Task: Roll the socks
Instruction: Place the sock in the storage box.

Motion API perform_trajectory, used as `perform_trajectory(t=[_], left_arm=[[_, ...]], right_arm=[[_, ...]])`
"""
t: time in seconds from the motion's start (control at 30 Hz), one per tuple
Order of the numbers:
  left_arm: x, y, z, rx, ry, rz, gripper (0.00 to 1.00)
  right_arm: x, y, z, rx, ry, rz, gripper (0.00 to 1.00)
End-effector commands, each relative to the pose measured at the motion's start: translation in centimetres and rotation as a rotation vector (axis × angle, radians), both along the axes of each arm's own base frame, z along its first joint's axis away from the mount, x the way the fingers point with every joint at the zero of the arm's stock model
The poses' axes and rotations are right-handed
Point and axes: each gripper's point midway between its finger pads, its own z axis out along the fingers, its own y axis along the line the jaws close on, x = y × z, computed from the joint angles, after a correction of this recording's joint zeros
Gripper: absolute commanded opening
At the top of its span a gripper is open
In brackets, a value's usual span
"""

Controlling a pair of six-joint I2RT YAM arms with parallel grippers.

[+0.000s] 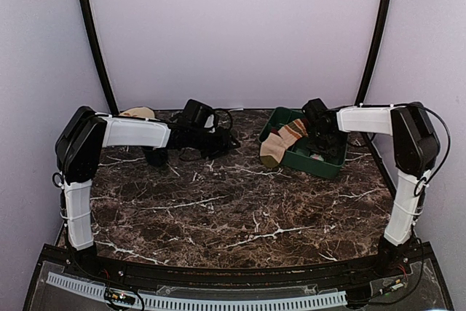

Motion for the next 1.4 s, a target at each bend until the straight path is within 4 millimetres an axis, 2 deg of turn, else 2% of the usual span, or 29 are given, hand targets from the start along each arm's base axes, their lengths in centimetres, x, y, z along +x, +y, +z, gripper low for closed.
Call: perform_trajectory(t=[0.0, 0.13, 0.37, 0.43, 0.53, 0.7, 0.83, 1.13, 1.3, 1.37], left_arm=[[0.5, -0.2, 1.0, -0.032, -0.023, -0.007, 0.54], [0.4, 0.0, 0.6, -0.035, -0.015, -0.009, 0.54], [0.1, 0.2, 0.6, -0.036, -0.012, -0.014, 0.55], [0.1, 0.3, 0.6, -0.034, -0.014, -0.013, 0.55], [0.1, 0.5, 0.7, -0.029, -0.015, -0.01, 0.55], [-0.1, 0.7, 0.6, -0.027, -0.011, -0.007, 0.56], [-0.3, 0.9, 0.6, -0.025, -0.011, -0.004, 0.57], [-0.5, 1.1, 0.7, -0.029, -0.011, 0.001, 0.57], [-0.7, 1.2, 0.5, -0.031, -0.008, 0.002, 0.57], [-0.8, 1.3, 0.4, -0.031, -0.005, 0.002, 0.57]], right_arm=[[-0.1, 0.0, -0.3, -0.034, 0.055, 0.001, 0.0], [0.5, 0.3, -0.5, -0.041, 0.071, -0.002, 0.0], [-0.2, 0.6, -2.3, -0.034, 0.11, -0.006, 0.02], [-0.3, 0.5, -2.2, -0.029, 0.104, -0.009, 0.18], [0.2, 0.5, -0.8, -0.034, 0.072, -0.005, 0.35], [1.1, 0.6, 1.9, -0.038, 0.022, 0.003, 0.46], [1.4, 0.6, 3.6, -0.032, -0.014, 0.007, 0.48], [1.5, 0.5, 6.1, -0.02, -0.063, 0.003, 0.5], [1.6, 0.4, 6.8, -0.021, -0.09, -0.002, 0.5], [1.8, 0.5, 6.7, -0.023, -0.089, -0.001, 0.46]])
